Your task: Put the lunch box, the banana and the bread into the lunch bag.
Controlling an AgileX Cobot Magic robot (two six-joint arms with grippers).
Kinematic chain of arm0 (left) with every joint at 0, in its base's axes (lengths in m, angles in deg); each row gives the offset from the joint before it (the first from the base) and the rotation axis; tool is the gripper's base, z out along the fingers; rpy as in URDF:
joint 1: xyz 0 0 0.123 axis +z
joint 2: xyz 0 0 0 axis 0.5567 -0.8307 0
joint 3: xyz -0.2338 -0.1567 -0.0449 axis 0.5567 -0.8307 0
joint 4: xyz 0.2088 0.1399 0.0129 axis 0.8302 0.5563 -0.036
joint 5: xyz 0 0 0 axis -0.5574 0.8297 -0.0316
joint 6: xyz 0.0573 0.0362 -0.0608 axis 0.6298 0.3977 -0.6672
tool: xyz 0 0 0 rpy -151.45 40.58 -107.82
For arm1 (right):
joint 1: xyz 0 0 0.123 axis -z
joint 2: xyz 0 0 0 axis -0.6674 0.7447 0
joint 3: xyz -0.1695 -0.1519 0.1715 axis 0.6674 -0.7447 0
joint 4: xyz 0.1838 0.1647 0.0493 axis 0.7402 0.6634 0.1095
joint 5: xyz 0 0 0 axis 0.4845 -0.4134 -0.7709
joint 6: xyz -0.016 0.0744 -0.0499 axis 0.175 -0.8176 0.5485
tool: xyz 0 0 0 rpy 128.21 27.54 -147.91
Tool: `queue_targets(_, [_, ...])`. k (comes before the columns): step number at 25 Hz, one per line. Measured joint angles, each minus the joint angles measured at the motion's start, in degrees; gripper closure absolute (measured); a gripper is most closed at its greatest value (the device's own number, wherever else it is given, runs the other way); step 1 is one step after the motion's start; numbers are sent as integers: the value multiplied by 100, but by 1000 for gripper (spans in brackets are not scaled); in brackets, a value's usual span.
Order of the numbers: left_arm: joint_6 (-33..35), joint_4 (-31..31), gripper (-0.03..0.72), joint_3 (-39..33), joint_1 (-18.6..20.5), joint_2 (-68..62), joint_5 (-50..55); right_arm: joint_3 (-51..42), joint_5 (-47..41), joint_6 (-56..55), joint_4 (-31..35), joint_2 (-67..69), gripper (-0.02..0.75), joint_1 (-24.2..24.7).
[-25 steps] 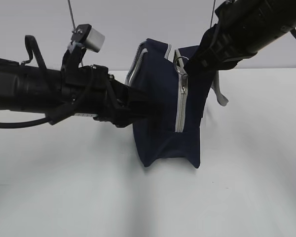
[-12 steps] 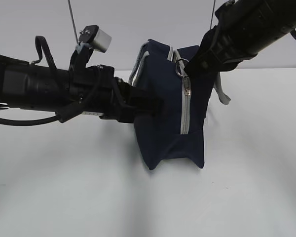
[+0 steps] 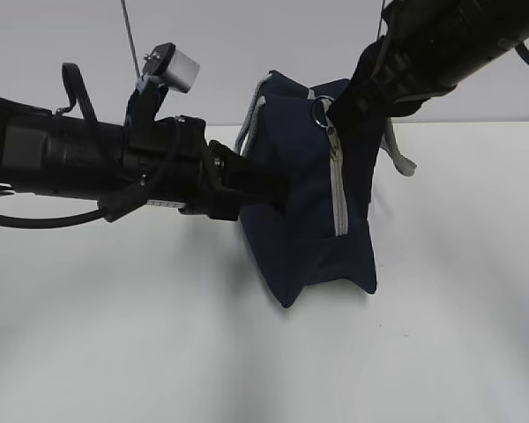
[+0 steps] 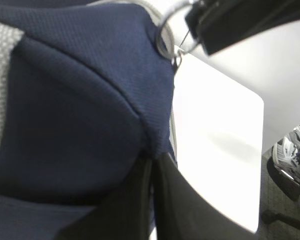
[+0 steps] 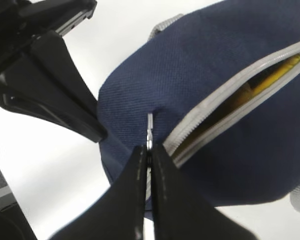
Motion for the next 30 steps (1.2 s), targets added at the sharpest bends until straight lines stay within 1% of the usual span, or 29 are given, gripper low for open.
queue_targets(9, [-729, 850, 692, 17, 0, 0, 0, 521, -20, 0, -108, 0, 754, 0])
queue_targets(15, [-1068, 1396, 692, 51, 0, 0, 18, 574, 232, 7, -185, 65, 754, 0])
queue_targets(20, [-1438, 1950, 692, 27, 0, 0, 23, 601, 250, 494, -131, 386, 754, 0])
queue_targets(24, [-1814, 2369, 692, 16, 0, 0, 34, 633, 239, 1094, 129, 593, 754, 0])
queue_targets(26, [-1931, 2473, 692, 16, 0, 12, 66, 680, 239, 1312, 259, 671, 754, 0])
queue_targets(30, [-1986, 2606, 692, 15, 0, 65, 151, 770, 450, 1402, 338, 898, 754, 0])
